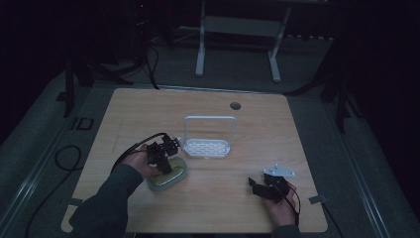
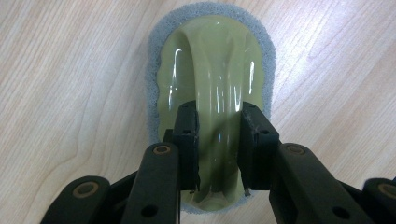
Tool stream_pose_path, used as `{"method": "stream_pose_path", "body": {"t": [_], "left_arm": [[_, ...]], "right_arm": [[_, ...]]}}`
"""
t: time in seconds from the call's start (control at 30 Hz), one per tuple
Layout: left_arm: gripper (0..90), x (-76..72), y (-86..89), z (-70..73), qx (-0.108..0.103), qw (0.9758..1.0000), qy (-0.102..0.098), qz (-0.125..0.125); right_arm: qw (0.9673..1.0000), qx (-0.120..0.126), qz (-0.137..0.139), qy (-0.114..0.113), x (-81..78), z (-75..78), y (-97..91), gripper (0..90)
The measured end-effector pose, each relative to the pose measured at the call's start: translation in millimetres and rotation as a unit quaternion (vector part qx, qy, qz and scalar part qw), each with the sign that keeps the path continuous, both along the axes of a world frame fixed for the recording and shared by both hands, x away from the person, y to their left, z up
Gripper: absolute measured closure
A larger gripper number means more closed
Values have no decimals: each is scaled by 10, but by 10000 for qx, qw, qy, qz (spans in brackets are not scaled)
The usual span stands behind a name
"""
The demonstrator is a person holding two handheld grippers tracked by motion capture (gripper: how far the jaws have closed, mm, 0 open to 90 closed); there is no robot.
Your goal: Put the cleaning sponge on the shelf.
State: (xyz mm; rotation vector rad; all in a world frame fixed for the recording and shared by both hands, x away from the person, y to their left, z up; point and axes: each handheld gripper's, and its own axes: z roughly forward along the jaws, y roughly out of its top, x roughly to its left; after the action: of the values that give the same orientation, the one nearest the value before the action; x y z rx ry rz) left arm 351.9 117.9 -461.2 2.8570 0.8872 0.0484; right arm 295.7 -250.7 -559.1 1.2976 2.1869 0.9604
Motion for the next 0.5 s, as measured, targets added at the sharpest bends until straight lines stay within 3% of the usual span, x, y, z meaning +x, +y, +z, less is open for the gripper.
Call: {"method": "stream_pose_path", "body": {"t": [0.5], "left_arm": [[714, 30, -40, 101, -80, 9996, -161, -219]], "right_arm": [[10000, 1, -2, 2, 0, 0, 0, 306]]}}
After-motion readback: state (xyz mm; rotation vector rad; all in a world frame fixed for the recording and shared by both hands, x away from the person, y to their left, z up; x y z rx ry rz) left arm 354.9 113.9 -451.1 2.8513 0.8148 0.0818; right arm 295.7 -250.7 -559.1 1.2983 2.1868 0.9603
